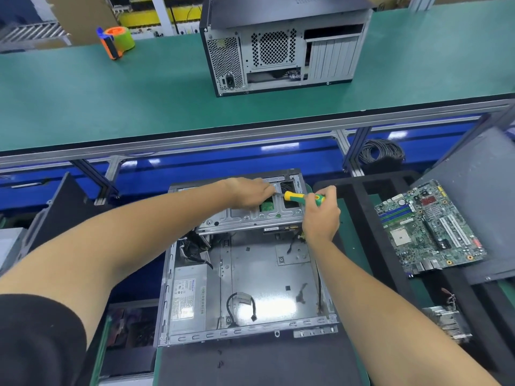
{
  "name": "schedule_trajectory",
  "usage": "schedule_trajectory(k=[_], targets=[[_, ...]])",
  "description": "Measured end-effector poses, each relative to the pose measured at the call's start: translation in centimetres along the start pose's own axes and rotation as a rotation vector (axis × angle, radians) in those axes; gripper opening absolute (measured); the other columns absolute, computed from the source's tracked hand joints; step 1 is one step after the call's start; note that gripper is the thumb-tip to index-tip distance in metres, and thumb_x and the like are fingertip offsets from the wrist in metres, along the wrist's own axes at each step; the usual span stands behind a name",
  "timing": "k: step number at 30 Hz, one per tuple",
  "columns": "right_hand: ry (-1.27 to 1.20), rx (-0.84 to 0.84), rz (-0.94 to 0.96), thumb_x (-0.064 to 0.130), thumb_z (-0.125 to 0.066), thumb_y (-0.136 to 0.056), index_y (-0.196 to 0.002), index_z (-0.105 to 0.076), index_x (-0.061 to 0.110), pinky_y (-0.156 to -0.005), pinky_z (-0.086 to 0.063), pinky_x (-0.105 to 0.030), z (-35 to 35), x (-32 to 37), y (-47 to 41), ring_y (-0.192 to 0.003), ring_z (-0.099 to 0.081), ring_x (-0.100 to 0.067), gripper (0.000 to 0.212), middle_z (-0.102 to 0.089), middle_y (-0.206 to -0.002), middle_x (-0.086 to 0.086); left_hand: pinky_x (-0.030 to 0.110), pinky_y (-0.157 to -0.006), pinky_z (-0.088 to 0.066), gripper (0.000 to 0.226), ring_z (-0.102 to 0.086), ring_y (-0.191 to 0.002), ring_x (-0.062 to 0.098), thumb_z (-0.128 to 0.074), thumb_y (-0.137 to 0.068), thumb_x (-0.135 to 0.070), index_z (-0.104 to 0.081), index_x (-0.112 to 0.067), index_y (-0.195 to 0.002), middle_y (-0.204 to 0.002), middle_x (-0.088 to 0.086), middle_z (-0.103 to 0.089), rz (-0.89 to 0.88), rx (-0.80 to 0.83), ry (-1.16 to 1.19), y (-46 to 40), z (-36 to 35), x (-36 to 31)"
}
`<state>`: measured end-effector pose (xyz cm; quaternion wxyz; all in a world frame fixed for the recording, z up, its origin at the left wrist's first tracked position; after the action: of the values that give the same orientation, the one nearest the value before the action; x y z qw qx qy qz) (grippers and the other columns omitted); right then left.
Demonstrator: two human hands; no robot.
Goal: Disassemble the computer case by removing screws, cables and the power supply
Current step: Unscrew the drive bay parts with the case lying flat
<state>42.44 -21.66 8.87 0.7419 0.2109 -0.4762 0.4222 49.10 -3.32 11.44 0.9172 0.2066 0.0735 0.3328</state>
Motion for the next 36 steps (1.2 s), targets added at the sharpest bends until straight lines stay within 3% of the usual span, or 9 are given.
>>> schedule_trajectory(k=[2,6,11,14,18,24,30,32,36], targets=[[-0.023,-0.008,0.038,0.036,-0.051,-0.091,-0.085,-0.042,0.033,-0.047,-0.036,-0.024,0.1,0.4,0.3,-0.05,-0.049,-0.005,0.012,-0.054,-0.064,0.008,0.03,-0.061,-0.033,0.012,-0.039,-0.081,0.017,-0.042,-0.106,-0.02,-0.043,-0.016,-0.095,-0.091,0.001,-0.047,0.044,-0.097,0.18,0.7,-0.2,1.1],[-0.167,0.018,0.088,0.038,-0.058,-0.084,-0.081,-0.052,0.037,-0.05,-0.042,-0.026,0.0,0.8,0.6,-0.057,-0.053,-0.005,0.006,-0.059,-0.07,0.013,0.033,-0.087,-0.047,0.018,-0.052,-0.098,0.016,-0.069,-0.098,-0.023,-0.062,-0.016,-0.112,-0.107,-0.002,-0.054,0.22,-0.334,0.525,1.9,-1.6,3.4],[-0.376,-0.04,0.026,0.035,-0.059,-0.078,-0.077,-0.061,0.029,-0.056,-0.044,-0.029,0.7,1.0,0.0,-0.058,-0.05,-0.002,0.007,-0.06,-0.067,0.013,0.032,-0.09,-0.044,0.018,-0.053,-0.107,0.012,-0.067,-0.098,-0.027,-0.073,-0.025,-0.115,-0.109,-0.009,-0.065,0.266,-0.485,0.536,2.2,-2.0,3.0],[-0.309,-0.024,0.067,0.042,-0.056,-0.08,-0.075,-0.057,0.025,-0.052,-0.037,-0.025,0.6,3.1,-0.9,-0.054,-0.048,-0.002,0.018,-0.058,-0.065,0.014,0.038,-0.089,-0.049,0.015,-0.058,-0.104,0.013,-0.065,-0.099,-0.029,-0.076,-0.024,-0.108,-0.106,-0.01,-0.07,0.281,-0.599,0.586,2.7,-2.6,2.9],[-0.141,0.092,0.143,0.045,-0.06,-0.082,-0.073,-0.048,0.023,-0.05,-0.032,-0.029,-0.8,7.1,-3.1,-0.05,-0.044,-0.006,0.027,-0.05,-0.057,0.011,0.043,-0.087,-0.05,0.021,-0.061,-0.099,0.014,-0.056,-0.104,-0.032,-0.076,-0.025,-0.105,-0.102,-0.009,-0.072,0.38,-0.686,0.722,3.2,-3.6,3.8],[0.077,0.195,0.274,0.043,-0.058,-0.081,-0.072,-0.045,0.018,-0.052,-0.027,-0.031,-2.5,10.8,-4.2,-0.054,-0.045,-0.014,0.03,-0.047,-0.056,0.005,0.034,-0.078,-0.052,0.021,-0.068,-0.095,0.008,-0.061,-0.1,-0.041,-0.056,-0.027,-0.115,-0.1,-0.016,-0.075,0.42,-0.725,0.769,3.4,-4.1,4.0],[0.149,0.213,0.318,0.044,-0.05,-0.075,-0.067,-0.038,0.019,-0.052,-0.026,-0.03,-3.3,13.5,-4.3,-0.052,-0.04,-0.016,0.029,-0.045,-0.055,0.005,0.039,-0.077,-0.052,0.014,-0.055,-0.089,0.006,-0.064,-0.097,-0.044,-0.071,-0.034,-0.104,-0.086,-0.021,-0.059,0.385,-0.754,0.63,3.4,-3.3,3.8],[0.178,0.221,0.327,0.044,-0.051,-0.075,-0.066,-0.037,0.02,-0.051,-0.024,-0.03,-3.6,14.3,-4.5,-0.051,-0.037,-0.015,0.03,-0.043,-0.054,0.006,0.032,-0.075,-0.047,0.015,-0.048,-0.09,0.009,-0.069,-0.095,-0.041,-0.074,-0.029,-0.101,-0.08,-0.027,-0.051,0.341,-0.805,0.585,3.6,-2.9,3.6],[0.227,0.256,0.325,0.043,-0.052,-0.077,-0.066,-0.039,0.019,-0.05,-0.023,-0.029,-4.5,15.0,-4.6,-0.05,-0.035,-0.013,0.029,-0.042,-0.055,0.006,0.026,-0.081,-0.025,0.016,-0.037,-0.089,0.013,-0.07,-0.093,-0.042,-0.075,-0.028,-0.095,-0.084,-0.021,-0.063,0.295,-0.877,0.462,4.0,-2.5,3.0]])
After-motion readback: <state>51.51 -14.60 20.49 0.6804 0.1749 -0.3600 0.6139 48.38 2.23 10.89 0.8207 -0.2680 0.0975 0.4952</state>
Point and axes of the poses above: each hand's wrist, its own y-axis away from the middle knuckle, its own z-axis out of the back of the hand, x = y × z, the point moved 7 cm from there along -y, towards the middle knuckle
